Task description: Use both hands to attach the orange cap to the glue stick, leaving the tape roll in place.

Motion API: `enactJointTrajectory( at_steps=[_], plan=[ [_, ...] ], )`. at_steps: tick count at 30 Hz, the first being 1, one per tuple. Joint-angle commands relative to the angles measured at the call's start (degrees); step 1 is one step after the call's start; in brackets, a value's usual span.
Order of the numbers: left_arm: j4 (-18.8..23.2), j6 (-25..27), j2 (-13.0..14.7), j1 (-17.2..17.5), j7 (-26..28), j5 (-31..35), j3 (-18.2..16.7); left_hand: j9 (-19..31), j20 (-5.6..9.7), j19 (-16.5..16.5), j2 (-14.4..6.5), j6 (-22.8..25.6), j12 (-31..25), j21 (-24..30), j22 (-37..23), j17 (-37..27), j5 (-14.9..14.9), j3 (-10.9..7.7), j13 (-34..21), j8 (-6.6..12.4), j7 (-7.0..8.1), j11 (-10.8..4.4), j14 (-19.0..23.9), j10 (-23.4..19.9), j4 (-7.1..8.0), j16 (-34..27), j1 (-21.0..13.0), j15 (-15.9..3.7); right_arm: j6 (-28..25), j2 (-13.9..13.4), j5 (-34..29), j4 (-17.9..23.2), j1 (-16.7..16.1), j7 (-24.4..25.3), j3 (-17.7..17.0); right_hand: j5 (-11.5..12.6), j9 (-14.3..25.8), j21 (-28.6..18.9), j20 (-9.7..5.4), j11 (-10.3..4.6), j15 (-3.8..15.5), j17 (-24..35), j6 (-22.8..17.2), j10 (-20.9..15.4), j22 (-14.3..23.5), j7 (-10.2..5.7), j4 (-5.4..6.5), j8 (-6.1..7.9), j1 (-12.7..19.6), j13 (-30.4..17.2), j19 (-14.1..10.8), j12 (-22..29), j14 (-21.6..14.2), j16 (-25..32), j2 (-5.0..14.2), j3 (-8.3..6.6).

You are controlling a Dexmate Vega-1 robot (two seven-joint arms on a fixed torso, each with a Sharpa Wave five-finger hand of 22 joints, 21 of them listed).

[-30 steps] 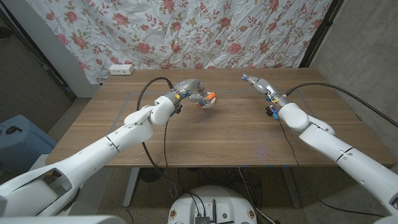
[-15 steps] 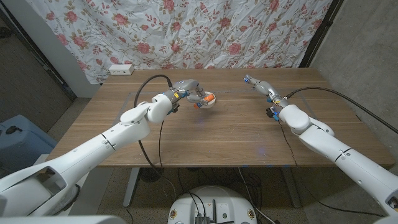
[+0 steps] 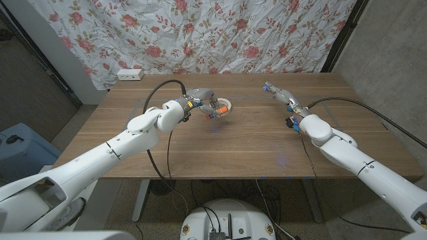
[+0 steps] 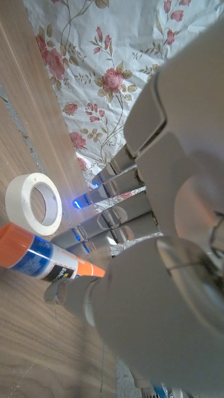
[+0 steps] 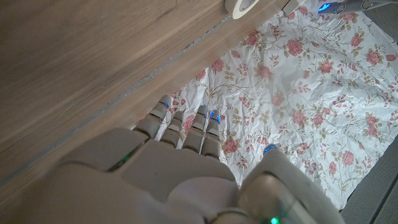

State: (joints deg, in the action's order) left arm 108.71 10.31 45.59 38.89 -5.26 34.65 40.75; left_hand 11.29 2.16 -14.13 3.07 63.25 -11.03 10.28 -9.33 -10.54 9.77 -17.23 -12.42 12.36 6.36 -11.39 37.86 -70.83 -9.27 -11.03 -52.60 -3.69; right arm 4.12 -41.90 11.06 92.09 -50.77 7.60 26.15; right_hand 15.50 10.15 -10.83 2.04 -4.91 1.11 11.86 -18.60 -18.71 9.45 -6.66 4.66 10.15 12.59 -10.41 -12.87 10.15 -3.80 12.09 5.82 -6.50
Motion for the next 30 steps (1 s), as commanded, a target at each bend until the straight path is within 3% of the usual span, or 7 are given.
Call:
enactJointTrajectory(
  at_steps=[1, 19, 22, 30],
  plan=[
    [1.06, -0.06, 1.15, -0.34, -3.84, 3.28, 0.49, 0.29, 0.84, 0.43, -6.10, 2.72, -0.36, 0.16, -0.21, -0.10, 0.35, 0.07, -0.10, 0.27, 2.27, -1.60, -0.41, -1.12, -0.18, -0.15, -6.77, -8.82, 0.86, 1.13, 2.06, -2.04, -0.04, 0.28, 0.21, -0.15, 0.11, 0.00, 0.12, 0.04, 0.07, 0.16, -0.08, 0.17, 0.16, 0.05, 0.16, 0.36, -0.33, -0.15, -0.20, 0.22, 0.04, 0.09, 0.04, 0.08],
    [2.81, 1.17, 1.91, -0.23, -9.40, 12.25, 2.23, 0.36, 0.87, 1.15, -6.16, 1.17, -0.02, 0.05, -0.22, 0.14, 0.38, 0.41, 0.18, -0.23, 2.56, -1.57, -1.86, 0.24, 0.26, 0.39, -5.97, -8.50, 4.99, 4.25, 7.43, -6.87, -0.18, -0.62, -0.43, -0.10, 0.10, -0.01, 0.04, 0.34, 0.08, 0.15, -0.05, 0.40, 0.16, 0.09, 0.09, 0.50, -0.49, -0.15, -0.37, 0.32, -0.10, 0.16, 0.09, 0.00],
    [2.35, 0.52, 1.88, -0.48, -10.33, 14.01, 3.01, 0.36, 0.85, 1.28, -6.20, 1.02, 0.04, 0.03, -0.22, 0.19, 0.38, 0.43, 0.22, -0.26, 2.60, -1.57, -2.08, 0.51, 0.36, 0.47, -5.76, -8.41, 8.63, 5.86, 10.02, -9.74, -0.22, -2.25, -0.99, -0.08, 0.10, -0.13, 0.01, 0.61, 0.11, 0.14, -0.14, 0.33, 0.16, 0.12, 0.07, 0.57, -0.53, -0.15, -0.77, 0.39, -0.54, 0.32, 0.15, -0.05],
    [1.47, 0.40, 1.34, 0.38, -10.00, 15.78, 2.99, 0.36, 0.73, 1.40, -6.43, 0.86, 0.11, 0.07, -0.22, 0.31, 0.42, 0.34, 0.30, -0.25, 2.57, -1.57, -2.37, 1.07, 0.68, 0.60, -5.07, -8.23, 8.76, 5.93, 12.70, -10.80, -0.29, -3.78, -1.57, -0.05, 0.09, -0.20, -0.26, 1.51, 0.12, 0.14, 0.33, 0.94, 0.16, 0.38, 0.07, 0.44, -0.63, -0.14, -1.17, 0.29, -0.81, 0.41, 0.41, -0.22]
  ],
)
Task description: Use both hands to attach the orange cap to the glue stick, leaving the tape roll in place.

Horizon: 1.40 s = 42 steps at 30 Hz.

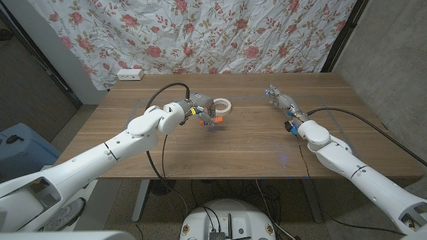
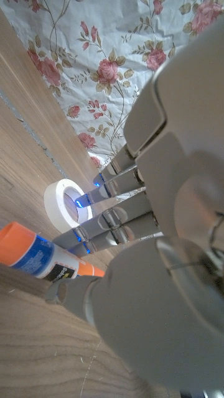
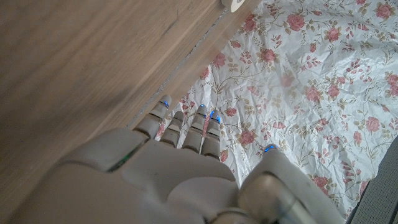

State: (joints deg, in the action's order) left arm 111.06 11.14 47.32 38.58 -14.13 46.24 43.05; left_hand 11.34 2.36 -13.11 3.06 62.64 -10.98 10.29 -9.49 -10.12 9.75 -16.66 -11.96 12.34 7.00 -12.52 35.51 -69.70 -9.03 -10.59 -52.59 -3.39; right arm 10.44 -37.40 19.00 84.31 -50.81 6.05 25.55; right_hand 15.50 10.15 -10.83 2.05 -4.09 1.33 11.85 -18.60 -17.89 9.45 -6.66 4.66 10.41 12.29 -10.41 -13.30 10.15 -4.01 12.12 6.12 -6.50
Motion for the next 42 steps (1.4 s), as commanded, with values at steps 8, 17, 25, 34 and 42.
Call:
enactJointTrajectory(
  at_steps=[8, 17, 25, 34, 42],
  plan=[
    [-2.60, -2.32, -1.02, -0.15, -1.80, 6.17, 1.67, 0.29, 0.91, 0.35, -6.61, 1.35, 0.07, 0.13, -0.05, -0.04, 0.47, -0.34, -0.11, -0.21, 1.90, -0.44, -0.10, 0.29, 0.67, 0.19, -4.46, -8.53, 1.46, 1.47, 6.19, -3.02, -0.55, -2.00, -1.31, -0.05, 0.09, -0.18, -0.44, 1.01, -0.05, 0.18, 0.70, 0.12, 0.15, 0.74, 0.14, 0.11, -0.51, -0.14, -0.86, 0.37, -0.84, 0.46, 0.23, -0.27],
    [-3.41, -3.02, -1.49, -0.59, -2.75, 7.85, 2.12, 0.24, 0.99, 0.50, -6.51, 0.76, 0.08, 0.14, -0.05, 0.05, 0.49, -0.46, -0.04, -0.32, 2.38, -0.43, -0.22, 0.92, 0.79, 0.25, -3.54, -8.57, 1.04, 1.41, 6.78, -3.11, -0.93, -1.74, -1.31, -0.05, 0.09, -0.09, -0.45, 1.32, 0.01, 0.20, 0.67, 0.01, 0.15, 1.02, 0.19, 0.19, -0.69, -0.15, -0.78, 0.48, -0.92, 0.46, 0.30, -0.31],
    [-3.39, -2.83, -1.79, -0.63, -4.04, 8.48, 2.06, 0.17, 1.30, 1.08, -5.93, 0.51, 0.19, 0.05, -0.05, 0.11, 0.46, -0.33, 0.08, -0.26, 2.86, -0.43, -0.51, 2.04, 0.94, 0.32, -2.13, -8.41, 0.05, 0.91, 6.04, -2.47, -0.73, -1.54, -0.73, -0.06, 0.09, -0.06, -0.57, 1.47, 0.01, 0.21, 0.68, 0.03, 0.15, 1.07, 0.20, 0.23, -0.79, -0.15, -0.77, 0.51, -0.97, 0.46, 0.32, -0.35],
    [-3.31, -2.17, -2.26, -1.28, -7.10, 9.70, 2.54, 0.02, 1.00, 1.97, -4.75, -0.75, 0.33, 0.03, -0.06, 0.12, 0.49, 0.09, 0.27, -0.54, 3.40, -0.40, -1.27, 4.01, 1.30, 0.38, 0.76, -8.26, -1.11, 0.43, 4.88, -1.93, -0.42, -1.00, -0.09, -0.05, 0.09, -0.03, -0.58, 1.45, -0.02, 0.20, 0.52, -0.13, 0.15, 1.19, 0.18, 0.34, -0.83, -0.15, -0.78, 0.61, -1.00, 0.44, 0.38, -0.43],
    [-3.18, -1.83, -2.39, -1.59, -9.03, 11.46, 3.08, -0.21, 0.83, 2.44, -3.77, -1.89, 0.36, 0.08, -0.07, 0.17, 0.53, 0.30, 0.40, -0.90, 3.86, -0.38, -2.14, 5.39, 1.23, 0.49, 2.49, -8.36, -1.75, 0.34, 4.36, -1.34, -0.96, 0.25, -0.03, -0.03, 0.09, -0.02, -0.57, 1.25, -0.02, 0.18, 0.27, -0.28, 0.15, 1.09, 0.13, 0.45, -0.83, -0.16, -0.84, 0.68, -1.10, 0.44, 0.47, -0.54]
  ],
)
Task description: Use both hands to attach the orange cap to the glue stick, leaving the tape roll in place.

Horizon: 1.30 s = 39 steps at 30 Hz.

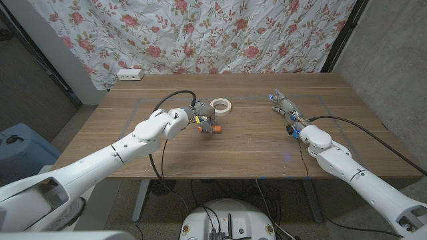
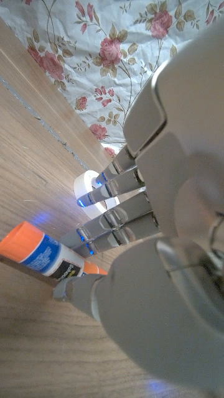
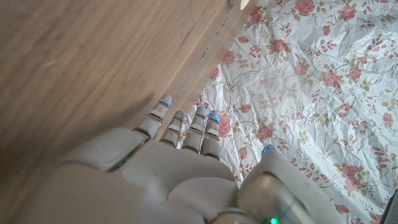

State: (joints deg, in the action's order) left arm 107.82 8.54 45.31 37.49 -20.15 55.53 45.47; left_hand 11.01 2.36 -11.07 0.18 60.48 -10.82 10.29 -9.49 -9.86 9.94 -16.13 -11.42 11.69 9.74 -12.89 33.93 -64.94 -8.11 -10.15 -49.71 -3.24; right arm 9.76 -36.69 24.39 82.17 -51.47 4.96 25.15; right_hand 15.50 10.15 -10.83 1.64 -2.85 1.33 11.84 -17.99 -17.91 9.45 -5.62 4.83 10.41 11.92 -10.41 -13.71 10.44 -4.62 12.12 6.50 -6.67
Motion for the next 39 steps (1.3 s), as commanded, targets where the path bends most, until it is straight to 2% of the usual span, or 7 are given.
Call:
enactJointTrajectory(
  at_steps=[1, 9, 19, 28, 29, 39],
  plan=[
    [0.08, 0.80, -0.41, -0.53, -3.25, 2.22, 0.66, 0.08, 0.86, 0.44, -0.70, 0.08, 0.24, 0.08, -0.07, -0.08, 0.35, -0.20, -0.12, -0.30, 1.11, -0.02, -0.66, 0.90, 0.25, 0.04, -0.19, -8.51, -1.16, -0.42, -1.11, 0.93, -0.38, 1.53, 0.35, -0.03, 0.09, -0.02, -0.10, 0.00, -0.01, 0.19, -0.37, -0.24, 0.15, 0.02, -0.04, 0.47, -0.45, -0.15, -0.44, 0.38, -0.50, 0.43, 0.09, -0.39],
    [-0.11, 0.80, -0.60, -1.00, -4.93, 3.12, 0.92, 0.46, 0.52, 1.62, 0.66, -1.95, 0.33, -0.06, -0.09, -0.06, 0.41, -0.08, 0.00, -0.48, 1.64, -0.02, -1.98, 2.96, -0.17, 0.12, 1.09, -8.53, -1.46, -0.57, -1.09, 1.18, -0.51, 1.81, 0.20, -0.01, 0.09, -0.01, -0.11, -0.11, -0.09, 0.17, -0.54, -0.35, 0.15, 0.05, -0.11, 0.54, -0.40, -0.16, -0.47, 0.42, -0.64, 0.46, 0.17, -0.51],
    [-0.29, 0.61, -0.87, -1.89, -6.81, 4.51, 1.34, 0.70, 0.04, 2.33, 2.01, -4.61, 0.45, 0.04, -0.09, -0.13, 0.32, 0.36, 0.07, -0.70, 1.45, 0.00, -3.40, 5.75, -0.17, 0.03, 2.87, -8.10, -1.74, -0.43, -1.08, 0.96, -0.22, 1.82, 0.31, 0.01, 0.09, -0.01, -0.08, -0.15, -0.22, 0.15, -0.56, -0.33, 0.14, 0.02, -0.19, 0.54, -0.35, -0.16, -0.55, 0.41, -0.59, 0.40, 0.21, -0.62],
    [0.92, 2.99, -1.10, -1.49, -9.09, 5.44, 0.78, 0.83, -0.49, 3.78, 3.07, -9.76, 0.56, 0.04, -0.12, -0.16, 0.20, 1.12, 0.10, -1.08, 1.23, 0.03, -6.12, 10.62, 0.13, 0.03, 5.65, -7.67, -1.87, -0.35, -1.37, 0.98, -0.15, 2.15, 0.43, 0.01, 0.08, 0.00, 0.03, -0.07, -0.27, 0.15, -0.61, -0.33, 0.14, -0.04, -0.25, 0.54, -0.36, -0.16, -0.59, 0.41, -0.52, 0.34, 0.20, -0.70],
    [1.12, 3.36, -1.15, -1.40, -9.41, 5.57, 0.72, 0.82, -0.72, 4.09, 3.30, -11.05, 0.67, 0.08, -0.12, -0.14, 0.17, 1.32, 0.12, -1.13, 1.01, 0.05, -6.81, 12.24, 0.11, 0.01, 6.17, -7.57, -1.91, -0.35, -1.39, 0.93, -0.09, 2.10, 0.46, 0.01, 0.08, 0.00, 0.05, -0.08, -0.29, 0.15, -0.59, -0.33, 0.14, -0.01, -0.25, 0.54, -0.36, -0.16, -0.59, 0.41, -0.54, 0.35, 0.20, -0.71],
    [3.07, 4.94, -0.75, -0.86, -11.77, 7.29, 0.46, 0.56, -2.04, 5.06, 3.98, -15.86, 0.87, 0.14, -0.12, -0.13, -0.01, 2.27, 0.18, -1.32, -0.08, 0.17, -9.52, 18.31, 0.52, -0.02, 9.10, -6.66, -1.94, -0.23, -1.50, 0.79, 0.15, 2.29, 0.45, 0.01, 0.08, 0.03, 0.12, -0.15, -0.31, 0.15, -0.49, -0.29, 0.14, -0.11, -0.31, 0.49, -0.41, -0.16, -0.60, 0.39, -0.60, 0.34, 0.18, -0.79]
  ],
)
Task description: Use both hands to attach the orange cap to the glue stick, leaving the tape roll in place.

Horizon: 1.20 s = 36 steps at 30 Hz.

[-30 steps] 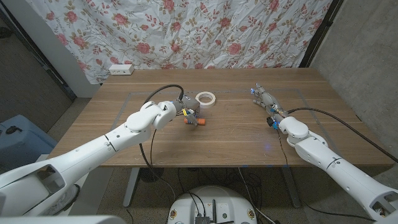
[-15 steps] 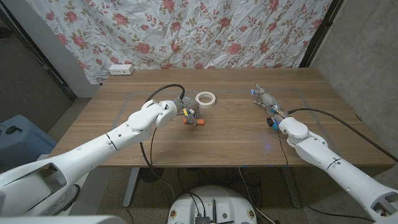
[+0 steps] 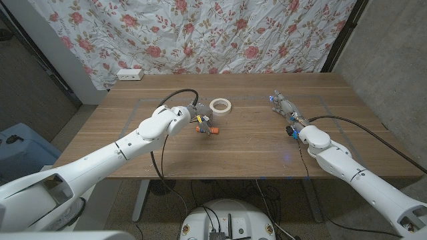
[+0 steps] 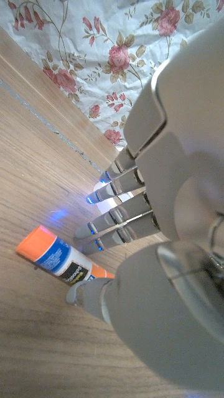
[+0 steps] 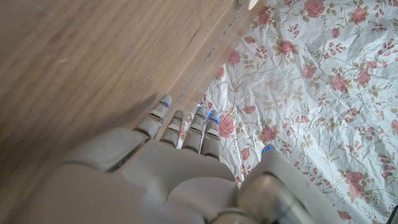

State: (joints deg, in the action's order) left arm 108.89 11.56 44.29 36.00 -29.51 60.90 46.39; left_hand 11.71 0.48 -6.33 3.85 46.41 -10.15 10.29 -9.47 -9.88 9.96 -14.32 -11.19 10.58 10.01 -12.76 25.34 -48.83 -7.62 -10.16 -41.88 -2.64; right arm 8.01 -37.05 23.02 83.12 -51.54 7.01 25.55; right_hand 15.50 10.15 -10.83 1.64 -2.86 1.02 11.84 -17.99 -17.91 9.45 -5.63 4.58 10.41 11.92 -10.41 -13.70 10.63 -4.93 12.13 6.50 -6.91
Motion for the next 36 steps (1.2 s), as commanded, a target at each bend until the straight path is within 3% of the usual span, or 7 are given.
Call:
enactJointTrajectory(
  at_steps=[1, 3, 6, 11, 18, 23, 36],
  plan=[
    [2.20, 2.15, 0.27, 0.70, -2.67, 2.15, -0.52, -0.18, -0.41, 0.51, 0.41, -2.12, 0.23, 0.10, -0.14, -0.11, -0.03, 0.56, -0.03, -0.15, -0.43, 0.05, -1.36, 2.92, 0.06, 0.04, 1.57, -7.02, -0.24, 0.14, -0.11, -0.11, 0.18, 0.27, 0.05, 0.01, 0.08, 0.04, 0.14, -0.12, -0.08, 0.15, -0.50, -0.30, 0.14, -0.10, -0.06, 0.49, -0.42, -0.16, -0.59, 0.20, -0.31, 0.34, 0.18, -0.56],
    [2.59, 2.50, 0.20, 0.63, -3.96, 2.22, -0.66, -0.26, -0.75, 0.76, 0.69, -3.44, 0.22, 0.11, -0.15, -0.11, 0.00, 0.85, 0.00, -0.23, -0.51, 0.05, -2.08, 4.45, 0.16, 0.03, 2.38, -6.62, -0.29, 0.15, -0.11, -0.04, 0.12, 0.38, 0.03, 0.01, 0.08, 0.04, 0.13, -0.12, -0.04, 0.15, -0.51, -0.30, 0.14, -0.12, -0.07, 0.49, -0.42, -0.16, -0.60, 0.20, -0.25, 0.31, 0.18, -0.57],
    [2.66, 2.16, 0.02, -0.10, -6.45, 1.90, -0.55, -0.46, -2.17, 2.81, 1.17, -7.86, 0.42, -0.06, -0.16, -0.10, 0.25, 1.39, 0.06, -0.22, -1.00, 0.26, -5.05, 10.30, 0.23, 0.04, 4.32, -5.22, -0.38, 0.21, -0.03, 0.02, 0.04, 0.55, -0.02, 0.01, 0.08, 0.03, 0.13, -0.06, -0.08, 0.16, -0.51, -0.31, 0.14, -0.08, -0.08, 0.49, -0.45, -0.16, -0.64, 0.21, -0.29, 0.32, 0.18, -0.60],
    [3.26, 2.18, 0.10, -0.11, -7.95, 0.99, -1.02, -0.58, -2.81, 4.17, 1.37, -10.92, 0.37, -0.08, -0.15, -0.06, 0.39, 1.72, 0.09, -0.12, -1.70, 0.30, -7.80, 14.83, 0.26, 0.16, 5.73, -3.45, 0.01, 0.40, -0.20, -0.61, 0.44, 0.25, 0.18, 0.01, 0.08, 0.03, 0.15, -0.03, -0.16, 0.18, -0.54, -0.27, 0.14, -0.07, -0.07, 0.50, -0.53, -0.16, -0.66, 0.19, -0.28, 0.32, 0.17, -0.61],
    [4.81, 2.34, 1.09, 1.28, -7.50, -3.44, -3.47, -0.76, -3.12, 5.01, 1.34, -13.10, 0.40, -0.06, -0.15, -0.05, 0.41, 2.12, 0.19, -0.14, -2.41, 0.38, -9.62, 18.25, 0.65, 0.20, 7.42, -2.18, 1.60, 0.80, 0.14, -1.88, 0.99, -1.06, 0.28, -0.12, 0.08, 0.19, 0.16, 0.53, -0.59, 0.29, 0.00, 0.22, 0.14, 0.08, 0.10, 0.30, -1.22, -0.17, -0.31, 0.03, 0.14, 0.20, -0.50, -0.16],
    [6.02, 3.22, 2.16, 2.67, -6.41, -7.06, -5.52, -0.96, -3.40, 6.98, -0.02, -16.42, 0.33, -0.17, -0.17, -0.08, 0.13, 2.24, 0.35, -0.40, -2.97, 1.98, -11.96, 22.63, 1.77, 0.16, 10.42, -0.67, 1.43, 0.81, 0.69, -2.00, 1.39, -1.76, 0.18, -0.22, 0.07, 0.25, -0.17, 0.90, -0.86, 0.39, 0.72, 1.01, 0.13, 0.38, 0.33, 0.06, -2.00, -0.16, -0.11, -0.18, 0.52, 0.11, -1.09, 0.32],
    [6.17, 5.99, 3.83, 8.57, 6.03, -18.39, -11.60, -1.06, -3.65, 6.00, -1.56, -17.45, -0.04, 0.47, -0.18, -0.12, 0.17, 1.93, 0.44, -0.08, -3.07, 2.58, -12.30, 24.15, 2.48, -0.24, 12.18, -0.07, 2.09, 1.36, 1.56, -2.62, 2.24, -2.33, -0.20, -0.31, 0.06, 0.30, -0.24, 1.25, -0.98, 0.50, 2.82, 2.36, 0.11, 0.92, 0.70, -0.41, -3.22, -0.13, 0.15, -0.40, 1.20, -0.07, -1.82, 1.02]
  ],
)
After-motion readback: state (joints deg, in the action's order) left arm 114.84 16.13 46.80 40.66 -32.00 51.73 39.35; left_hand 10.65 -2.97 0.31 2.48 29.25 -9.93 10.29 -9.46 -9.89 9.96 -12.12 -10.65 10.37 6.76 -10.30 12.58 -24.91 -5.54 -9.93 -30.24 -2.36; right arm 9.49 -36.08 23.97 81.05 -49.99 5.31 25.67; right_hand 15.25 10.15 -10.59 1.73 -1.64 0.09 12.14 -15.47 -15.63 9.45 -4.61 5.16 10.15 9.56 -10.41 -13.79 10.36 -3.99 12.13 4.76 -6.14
